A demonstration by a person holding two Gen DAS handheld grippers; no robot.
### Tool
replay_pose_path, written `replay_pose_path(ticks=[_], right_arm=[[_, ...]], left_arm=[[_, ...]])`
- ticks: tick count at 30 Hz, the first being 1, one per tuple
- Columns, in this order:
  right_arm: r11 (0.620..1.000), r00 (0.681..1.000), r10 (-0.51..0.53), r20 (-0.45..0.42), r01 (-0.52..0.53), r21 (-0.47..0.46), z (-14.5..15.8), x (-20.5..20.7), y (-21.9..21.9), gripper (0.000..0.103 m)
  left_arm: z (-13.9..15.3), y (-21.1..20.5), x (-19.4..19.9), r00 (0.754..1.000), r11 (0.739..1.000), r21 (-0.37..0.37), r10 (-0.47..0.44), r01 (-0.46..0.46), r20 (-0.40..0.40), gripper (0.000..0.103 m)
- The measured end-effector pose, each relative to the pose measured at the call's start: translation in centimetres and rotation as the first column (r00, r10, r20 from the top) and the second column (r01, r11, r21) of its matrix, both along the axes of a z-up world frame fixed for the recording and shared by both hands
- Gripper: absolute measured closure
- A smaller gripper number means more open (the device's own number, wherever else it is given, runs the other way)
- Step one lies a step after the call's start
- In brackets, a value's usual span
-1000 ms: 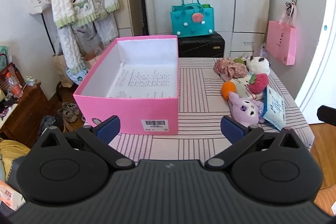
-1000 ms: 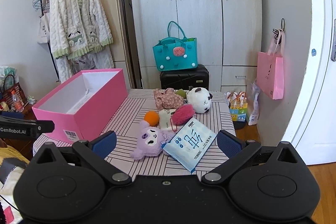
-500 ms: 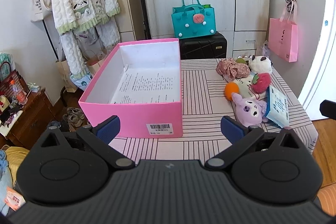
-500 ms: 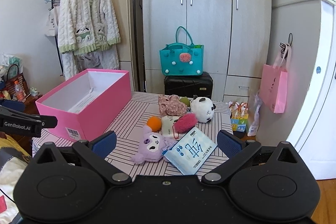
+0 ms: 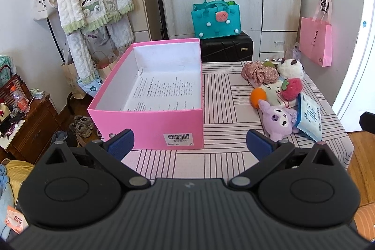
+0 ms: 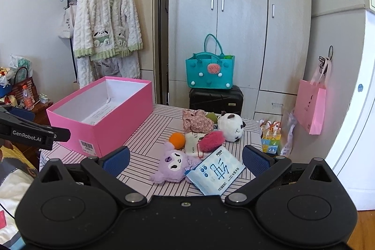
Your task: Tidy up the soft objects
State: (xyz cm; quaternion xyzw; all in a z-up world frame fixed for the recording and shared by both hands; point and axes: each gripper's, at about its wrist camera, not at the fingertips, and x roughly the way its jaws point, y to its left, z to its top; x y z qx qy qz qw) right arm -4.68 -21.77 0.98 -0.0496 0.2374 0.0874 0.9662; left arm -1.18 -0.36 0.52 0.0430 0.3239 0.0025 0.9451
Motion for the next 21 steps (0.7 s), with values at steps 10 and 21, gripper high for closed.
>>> replay_pose_path(ticks=[10,21], right_arm=[[1.0,1.0,0.009,-0.019,-0.009,0.009,-0.5,0.3,-0.4,0.0],[0.993,0.993,0.116,0.001,-0.116,0.036,0.6,0.4,-3.2,0.0]], left_arm=[[-0.1,-0.2,0.0,1.0,1.0,0.009,-0.006,0.006,-0.004,0.0],[1.2,-0.9,-0.2,0.995,0.995,0.017,-0.102,0.102,0.002,0.0]])
